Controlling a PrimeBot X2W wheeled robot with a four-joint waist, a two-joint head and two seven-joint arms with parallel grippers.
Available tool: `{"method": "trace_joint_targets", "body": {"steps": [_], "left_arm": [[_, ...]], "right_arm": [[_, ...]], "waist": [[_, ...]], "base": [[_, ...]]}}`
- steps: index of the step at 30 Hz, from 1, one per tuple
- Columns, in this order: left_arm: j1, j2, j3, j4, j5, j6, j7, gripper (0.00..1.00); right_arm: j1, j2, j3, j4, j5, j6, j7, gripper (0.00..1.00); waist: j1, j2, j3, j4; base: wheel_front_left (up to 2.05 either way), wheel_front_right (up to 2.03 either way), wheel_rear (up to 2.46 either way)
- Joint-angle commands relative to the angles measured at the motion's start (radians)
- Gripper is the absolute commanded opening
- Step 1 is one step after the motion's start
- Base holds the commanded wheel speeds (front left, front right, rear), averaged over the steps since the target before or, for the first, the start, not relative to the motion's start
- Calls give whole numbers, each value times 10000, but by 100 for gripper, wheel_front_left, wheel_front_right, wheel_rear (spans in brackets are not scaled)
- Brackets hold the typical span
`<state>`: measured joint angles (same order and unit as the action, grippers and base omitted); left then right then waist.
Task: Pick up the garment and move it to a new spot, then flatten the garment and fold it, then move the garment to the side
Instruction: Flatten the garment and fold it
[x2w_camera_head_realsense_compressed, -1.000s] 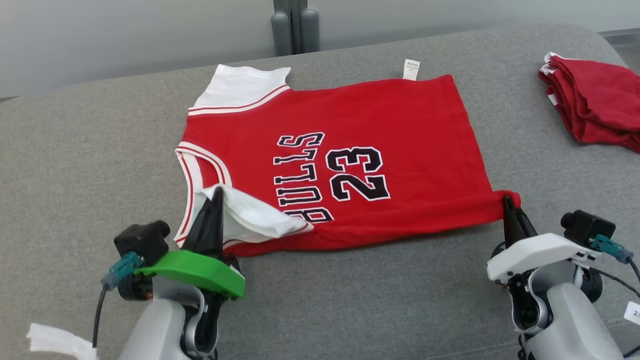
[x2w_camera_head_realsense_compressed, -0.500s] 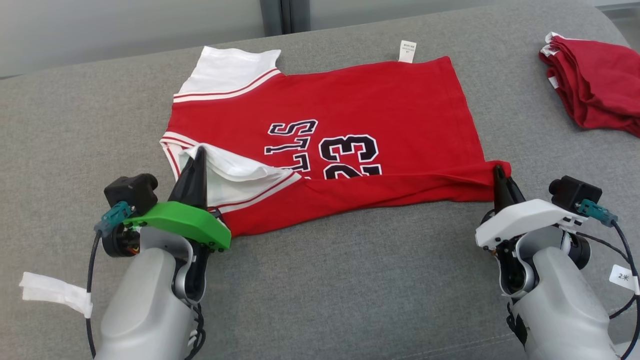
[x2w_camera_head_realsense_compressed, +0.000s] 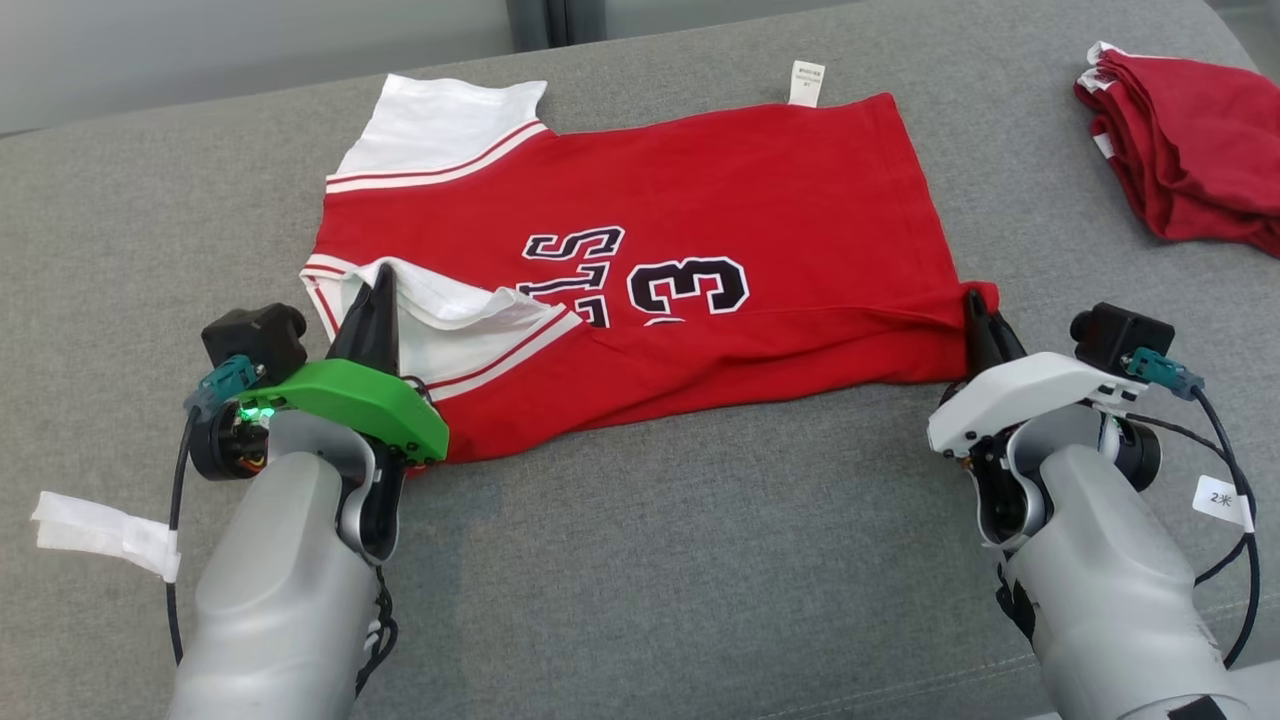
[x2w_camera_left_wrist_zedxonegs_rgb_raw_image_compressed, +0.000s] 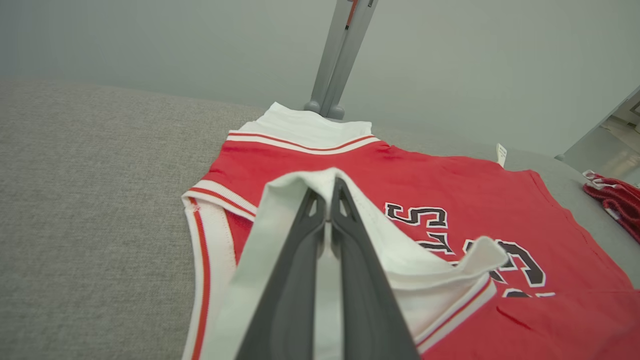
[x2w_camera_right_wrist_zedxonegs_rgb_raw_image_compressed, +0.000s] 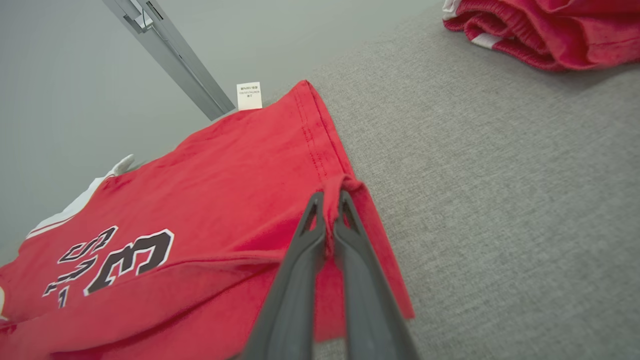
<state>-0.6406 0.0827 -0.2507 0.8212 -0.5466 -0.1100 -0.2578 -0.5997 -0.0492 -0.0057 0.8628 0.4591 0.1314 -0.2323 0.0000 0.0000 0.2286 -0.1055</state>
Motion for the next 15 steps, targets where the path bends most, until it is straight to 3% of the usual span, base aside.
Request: {"method": "trace_joint_targets", "body": {"steps": [1,2,4,5,7,9,11,12,13,15], "left_arm": [[-244,18,-4,142,119,-39,-76,0],[-306,12,-21,248,155,-43,-81,0],[-446,-3,-48,427,197,-50,-87,0],[-513,-11,-59,509,202,-59,-78,0],[-657,-17,-65,720,247,-63,-75,0],[-809,5,-36,897,271,-57,-71,16],[-922,17,17,1032,289,-43,-71,42],[-953,16,43,1081,311,-35,-72,84],[-978,25,58,1086,348,-26,-73,100],[-1001,22,123,1084,368,-17,-74,100]], "right_arm": [[-153,-25,13,131,-79,-16,-105,0],[-226,-27,-10,235,-100,-16,-127,6],[-344,-24,1,390,-171,-16,-189,48],[-394,-24,12,446,-184,-14,-212,100],[-490,-25,46,510,-266,-14,-261,100],[-570,-25,53,513,-433,-14,-284,100],[-640,-24,9,481,-578,-16,-320,100],[-659,-24,9,453,-666,-14,-329,100],[-664,-22,13,437,-772,-14,-333,100],[-673,-27,-28,398,-1039,-16,-345,100]], "waist": [[0,0,20,1],[0,0,32,0],[0,0,54,-2],[0,0,65,-5],[0,0,79,-16],[0,0,84,-37],[0,0,79,-51],[0,0,72,-56],[0,0,63,-59],[0,0,34,-60]], "base": [[0,0,0],[0,0,0],[0,0,0],[0,0,0],[0,0,0],[0,0,0],[0,0,0],[0,0,0],[0,0,0],[0,0,0]]}}
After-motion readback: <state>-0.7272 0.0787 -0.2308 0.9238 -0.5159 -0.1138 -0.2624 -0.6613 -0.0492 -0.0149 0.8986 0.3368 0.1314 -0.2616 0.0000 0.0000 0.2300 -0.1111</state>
